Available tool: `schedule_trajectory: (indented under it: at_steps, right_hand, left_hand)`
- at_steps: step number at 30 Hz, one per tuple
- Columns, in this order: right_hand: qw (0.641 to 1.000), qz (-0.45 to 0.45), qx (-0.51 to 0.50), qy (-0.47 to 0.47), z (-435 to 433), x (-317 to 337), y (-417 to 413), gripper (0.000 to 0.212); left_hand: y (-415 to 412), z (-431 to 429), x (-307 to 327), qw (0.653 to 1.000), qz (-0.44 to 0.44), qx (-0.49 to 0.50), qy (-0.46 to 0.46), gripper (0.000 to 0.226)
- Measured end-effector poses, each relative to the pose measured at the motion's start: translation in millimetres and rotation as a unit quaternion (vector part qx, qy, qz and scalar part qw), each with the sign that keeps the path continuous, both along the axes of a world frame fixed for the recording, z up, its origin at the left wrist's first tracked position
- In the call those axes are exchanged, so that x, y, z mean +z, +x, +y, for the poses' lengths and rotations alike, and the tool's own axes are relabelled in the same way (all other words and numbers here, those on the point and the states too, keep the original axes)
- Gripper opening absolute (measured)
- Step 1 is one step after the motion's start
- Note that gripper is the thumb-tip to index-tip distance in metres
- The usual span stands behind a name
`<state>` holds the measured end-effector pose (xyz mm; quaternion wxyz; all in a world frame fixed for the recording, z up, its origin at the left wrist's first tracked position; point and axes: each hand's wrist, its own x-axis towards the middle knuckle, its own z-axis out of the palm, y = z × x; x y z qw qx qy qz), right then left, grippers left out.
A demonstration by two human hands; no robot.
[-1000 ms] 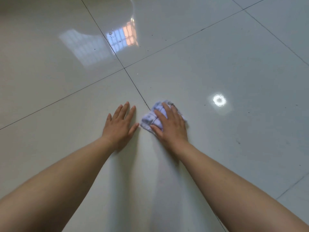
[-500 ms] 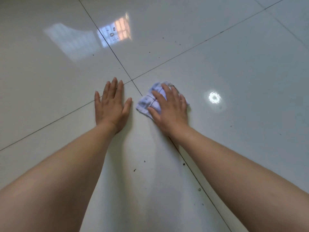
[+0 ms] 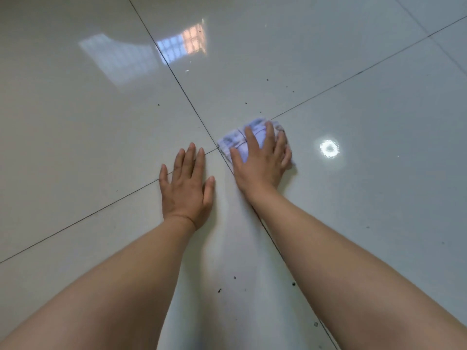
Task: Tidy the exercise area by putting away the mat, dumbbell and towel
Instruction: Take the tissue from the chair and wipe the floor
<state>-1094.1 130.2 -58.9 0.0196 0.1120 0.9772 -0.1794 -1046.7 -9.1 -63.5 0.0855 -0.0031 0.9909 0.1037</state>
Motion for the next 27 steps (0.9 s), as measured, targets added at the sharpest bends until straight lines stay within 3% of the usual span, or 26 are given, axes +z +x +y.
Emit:
schedule_trajectory:
  at_steps: [5, 17, 24, 27]
  right_hand:
    - [0.986, 0.086, 0.143, -0.007, 20, -10, 16, 0.046]
    - [0.992, 0.033, 0.119, 0.009, 11, -9, 6, 0.061]
    - [0.992, 0.039, 0.120, 0.032, 11, -13, 3, 0.053]
    - [0.990, 0.051, 0.122, 0.044, 11, -14, 4, 0.049]
  left_hand:
    - [0, -2, -1, 1.000, -0.004, 0.001, -0.003, 0.071]
    - [0, -2, -2, 1.000, 0.002, 0.009, 0.012, 0.074]
    - [-15, -23, 14, 0.997, 0.011, 0.007, 0.071, 0.066]
    - [-67, -62, 20, 0.998, 0.028, 0.055, 0.021, 0.059]
